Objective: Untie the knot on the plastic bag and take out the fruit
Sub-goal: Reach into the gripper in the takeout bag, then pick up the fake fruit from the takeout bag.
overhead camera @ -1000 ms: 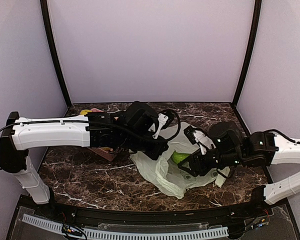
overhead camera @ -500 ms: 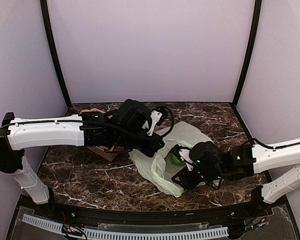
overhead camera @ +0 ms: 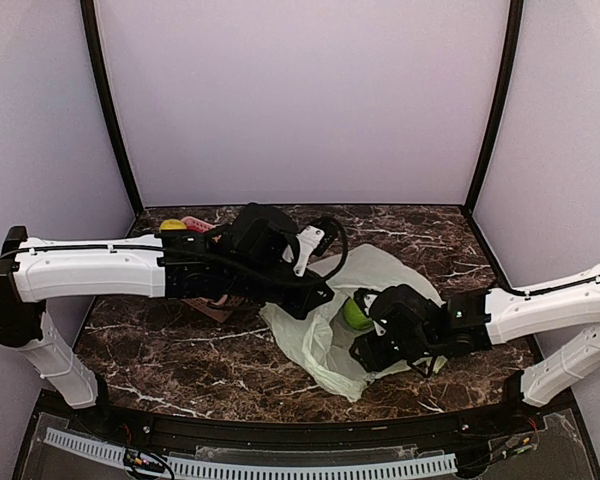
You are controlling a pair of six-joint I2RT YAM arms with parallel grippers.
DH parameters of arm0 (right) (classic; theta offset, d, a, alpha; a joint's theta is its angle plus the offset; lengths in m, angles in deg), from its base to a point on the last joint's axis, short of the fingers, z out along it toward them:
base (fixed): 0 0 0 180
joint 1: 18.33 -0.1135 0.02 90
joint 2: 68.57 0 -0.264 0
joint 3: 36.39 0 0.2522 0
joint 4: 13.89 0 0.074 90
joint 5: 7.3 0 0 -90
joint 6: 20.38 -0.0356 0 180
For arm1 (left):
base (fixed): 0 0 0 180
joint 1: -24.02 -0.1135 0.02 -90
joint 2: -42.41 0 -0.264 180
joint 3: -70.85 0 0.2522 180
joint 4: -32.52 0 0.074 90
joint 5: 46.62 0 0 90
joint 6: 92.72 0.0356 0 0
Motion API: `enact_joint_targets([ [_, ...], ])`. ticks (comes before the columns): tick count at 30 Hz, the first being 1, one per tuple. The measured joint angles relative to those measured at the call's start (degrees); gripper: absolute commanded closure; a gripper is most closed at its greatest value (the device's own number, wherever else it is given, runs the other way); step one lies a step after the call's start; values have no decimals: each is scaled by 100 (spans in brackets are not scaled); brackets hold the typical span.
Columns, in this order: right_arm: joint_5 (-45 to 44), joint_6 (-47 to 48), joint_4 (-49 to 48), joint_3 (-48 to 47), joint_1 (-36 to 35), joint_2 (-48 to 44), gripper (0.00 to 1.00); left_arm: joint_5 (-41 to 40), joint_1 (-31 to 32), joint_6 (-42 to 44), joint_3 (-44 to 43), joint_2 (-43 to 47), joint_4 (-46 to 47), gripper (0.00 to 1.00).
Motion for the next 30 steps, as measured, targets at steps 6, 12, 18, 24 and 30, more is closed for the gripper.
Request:
enact_joint_targets([
  [6,-487,-323,-133,13,439,-4,26,234,0,0,31,0,7,99],
  [12,-715,-352,-660,122,743,-2,15,297,0,0,31,0,15,99],
  [18,-754,-114,-1215,168,1019,175,7,321,0,-2,31,0,22,99],
  [24,-682,330,-1681,201,1335,446,5,321,0,-7,31,0,13,99],
  [30,-511,848,-2203,199,1534,752,4,321,0,-70,31,0,0,99],
])
